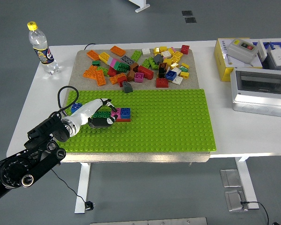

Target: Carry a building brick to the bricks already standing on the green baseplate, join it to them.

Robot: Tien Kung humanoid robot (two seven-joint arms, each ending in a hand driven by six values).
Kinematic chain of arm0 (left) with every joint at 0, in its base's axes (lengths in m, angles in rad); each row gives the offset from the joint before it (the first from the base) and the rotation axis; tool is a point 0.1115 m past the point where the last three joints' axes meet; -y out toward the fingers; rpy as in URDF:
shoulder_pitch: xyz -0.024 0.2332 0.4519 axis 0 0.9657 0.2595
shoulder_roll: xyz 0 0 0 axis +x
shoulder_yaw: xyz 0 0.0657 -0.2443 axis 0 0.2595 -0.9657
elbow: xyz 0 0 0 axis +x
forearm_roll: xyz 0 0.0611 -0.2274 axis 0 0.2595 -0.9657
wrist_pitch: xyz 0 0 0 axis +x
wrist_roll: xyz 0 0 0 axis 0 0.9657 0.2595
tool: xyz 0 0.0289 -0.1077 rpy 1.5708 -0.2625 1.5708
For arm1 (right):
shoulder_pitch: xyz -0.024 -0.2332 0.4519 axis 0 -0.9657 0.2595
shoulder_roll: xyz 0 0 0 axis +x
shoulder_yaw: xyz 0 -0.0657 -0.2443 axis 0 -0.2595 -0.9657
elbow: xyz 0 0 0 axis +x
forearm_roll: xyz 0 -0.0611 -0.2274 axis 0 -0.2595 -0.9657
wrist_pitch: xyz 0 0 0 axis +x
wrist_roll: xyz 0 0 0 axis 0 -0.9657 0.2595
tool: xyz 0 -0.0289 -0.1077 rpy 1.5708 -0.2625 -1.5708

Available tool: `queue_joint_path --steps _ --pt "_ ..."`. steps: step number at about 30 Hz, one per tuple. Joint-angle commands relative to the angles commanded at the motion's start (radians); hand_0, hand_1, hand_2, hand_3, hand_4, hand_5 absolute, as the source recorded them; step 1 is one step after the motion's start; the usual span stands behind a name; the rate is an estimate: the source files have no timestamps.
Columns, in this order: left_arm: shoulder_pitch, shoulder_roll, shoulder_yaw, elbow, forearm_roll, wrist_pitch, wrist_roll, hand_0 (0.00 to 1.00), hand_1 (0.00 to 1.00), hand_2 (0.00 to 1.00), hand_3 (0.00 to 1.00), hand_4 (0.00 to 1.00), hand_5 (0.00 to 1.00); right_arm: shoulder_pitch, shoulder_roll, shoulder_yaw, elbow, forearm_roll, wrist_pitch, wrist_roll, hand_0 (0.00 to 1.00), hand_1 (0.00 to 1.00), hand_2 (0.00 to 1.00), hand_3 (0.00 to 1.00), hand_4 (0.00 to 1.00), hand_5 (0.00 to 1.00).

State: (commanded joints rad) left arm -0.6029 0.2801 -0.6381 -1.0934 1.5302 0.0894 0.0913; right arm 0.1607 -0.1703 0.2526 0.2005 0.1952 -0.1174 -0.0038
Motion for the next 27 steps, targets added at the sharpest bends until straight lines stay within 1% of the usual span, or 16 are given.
queue_joint_path --steps 3,6,7,13,18,23,25,27 --pt "0.002 0.002 -0.006 0.0 -0.015 0.008 -0.018 0.998 0.949 0.946 0.64 0.591 0.44 0.0 0.0 -0.003 0.0 0.002 0.0 0.001 0.715 0.713 0.763 0.732 0.533 0.701" --pt "0.004 0.005 -0.012 -0.011 -0.022 0.012 -0.024 0.998 0.949 0.946 0.64 0.591 0.44 0.0 -0.001 -0.008 0.0 0.008 0.0 0.002 0.715 0.713 0.763 0.732 0.533 0.701" --pt "0.004 0.006 -0.015 -0.017 -0.019 0.012 -0.024 0.995 0.936 0.923 0.622 0.582 0.436 0.001 0.0 -0.012 -0.001 0.012 0.0 0.002 0.715 0.713 0.763 0.732 0.536 0.701" --pt "0.004 0.011 -0.037 -0.05 0.017 0.006 -0.006 0.995 0.936 0.923 0.622 0.582 0.436 0.001 -0.001 -0.022 -0.003 0.024 0.001 0.003 0.715 0.713 0.763 0.732 0.536 0.701" --pt "0.002 0.023 -0.055 -0.078 0.063 -0.014 0.025 0.994 0.932 0.918 0.619 0.58 0.436 0.001 -0.003 -0.021 -0.003 0.023 0.0 0.004 0.715 0.713 0.763 0.731 0.54 0.705" --pt "0.006 0.068 -0.074 -0.142 0.087 -0.031 0.05 0.995 0.931 0.911 0.62 0.578 0.43 -0.002 -0.005 -0.013 -0.002 0.019 -0.003 0.008 0.715 0.712 0.763 0.731 0.542 0.704" --pt "0.013 0.091 -0.091 -0.177 0.084 -0.033 0.053 0.995 0.931 0.911 0.62 0.578 0.43 -0.003 -0.004 -0.013 -0.003 0.018 -0.005 0.011 0.715 0.712 0.763 0.731 0.542 0.704" --pt "0.033 0.12 -0.121 -0.214 0.076 -0.03 0.049 0.994 0.923 0.899 0.621 0.572 0.427 -0.006 -0.002 -0.013 -0.003 0.018 -0.009 0.014 0.715 0.71 0.763 0.731 0.544 0.707"
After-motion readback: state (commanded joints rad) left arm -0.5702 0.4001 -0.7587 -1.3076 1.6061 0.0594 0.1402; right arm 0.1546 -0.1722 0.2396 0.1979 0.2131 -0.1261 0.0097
